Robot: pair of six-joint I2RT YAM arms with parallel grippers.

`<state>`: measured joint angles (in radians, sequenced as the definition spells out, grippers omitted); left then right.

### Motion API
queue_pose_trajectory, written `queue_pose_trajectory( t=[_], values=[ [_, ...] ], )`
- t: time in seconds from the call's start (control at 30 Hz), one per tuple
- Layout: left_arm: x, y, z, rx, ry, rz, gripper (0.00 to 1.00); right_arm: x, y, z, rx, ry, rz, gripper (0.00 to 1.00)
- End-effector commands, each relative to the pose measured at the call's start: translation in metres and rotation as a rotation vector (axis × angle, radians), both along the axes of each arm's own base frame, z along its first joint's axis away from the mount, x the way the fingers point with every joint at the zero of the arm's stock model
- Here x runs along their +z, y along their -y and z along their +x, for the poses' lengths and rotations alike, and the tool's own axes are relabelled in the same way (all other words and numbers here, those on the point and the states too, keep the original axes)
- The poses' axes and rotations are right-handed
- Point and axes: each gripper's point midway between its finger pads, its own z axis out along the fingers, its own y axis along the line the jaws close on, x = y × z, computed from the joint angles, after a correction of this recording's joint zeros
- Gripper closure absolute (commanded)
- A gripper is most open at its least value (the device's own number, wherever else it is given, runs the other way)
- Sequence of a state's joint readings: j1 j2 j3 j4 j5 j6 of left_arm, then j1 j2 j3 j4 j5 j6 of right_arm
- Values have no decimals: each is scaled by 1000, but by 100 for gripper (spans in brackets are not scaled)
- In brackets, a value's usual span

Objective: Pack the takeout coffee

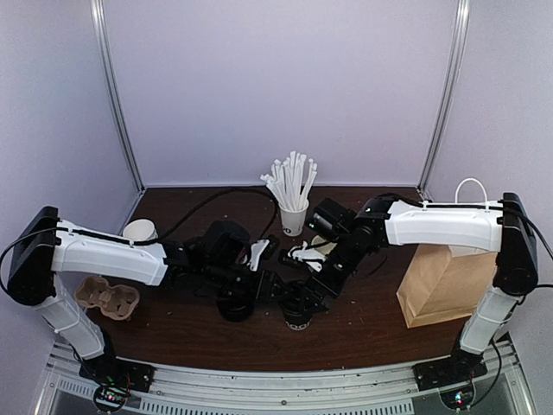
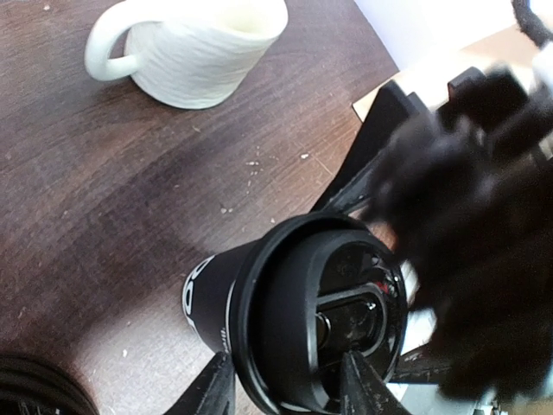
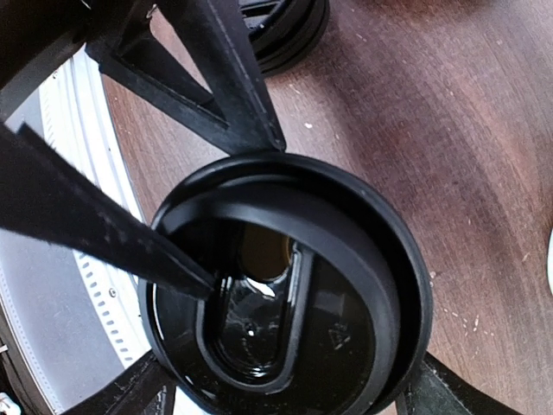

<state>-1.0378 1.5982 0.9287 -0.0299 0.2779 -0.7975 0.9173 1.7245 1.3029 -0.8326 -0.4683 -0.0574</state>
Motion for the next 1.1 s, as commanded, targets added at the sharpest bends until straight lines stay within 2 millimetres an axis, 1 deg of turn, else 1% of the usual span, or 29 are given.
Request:
queue_pose_trajectory(
  t=[0.0,0.07,0.17,0.23,0.27,0.37,0.43,0.5,0.6,0.63,0.67,0.7,0.83,0.9,0.93,1.0,1.07],
  values=[
    [-79,-57,-24,54,-113,265,58,-64,47,51,-122,192,-334,13],
    [-74,-54,-22,50,-100,249,57,-53,35,46,-100,155,-269,13],
    [-50,-36,-13,22,-39,190,55,-30,16,28,-7,78,-122,13],
    [-28,-22,-6,2,8,142,52,-13,12,18,42,47,-46,12],
    [-12,-12,-1,-9,43,106,51,-3,12,14,55,37,-16,11],
    [22,6,11,-21,120,36,45,22,17,14,52,43,37,6],
    [37,13,15,-27,152,9,42,35,22,20,32,64,60,2],
    [44,15,18,-27,168,7,40,44,27,20,34,61,63,1],
    [48,13,20,-20,179,29,37,53,33,19,45,64,74,1],
    [49,11,20,-21,184,34,18,55,34,20,43,70,80,1],
    [50,9,21,-21,192,42,4,57,34,20,47,79,87,1],
    [51,6,20,-25,203,54,3,61,34,20,58,93,95,0],
    [66,-4,15,-107,321,110,6,84,38,18,112,150,134,4],
    [72,-12,12,-164,399,189,6,96,39,18,118,182,169,6],
    [71,-20,13,-176,412,245,6,100,41,19,117,202,176,7],
    [69,-39,22,-125,419,361,5,100,45,27,80,237,155,10],
    [63,-54,26,-27,354,421,10,93,48,35,42,234,138,16]
  ],
)
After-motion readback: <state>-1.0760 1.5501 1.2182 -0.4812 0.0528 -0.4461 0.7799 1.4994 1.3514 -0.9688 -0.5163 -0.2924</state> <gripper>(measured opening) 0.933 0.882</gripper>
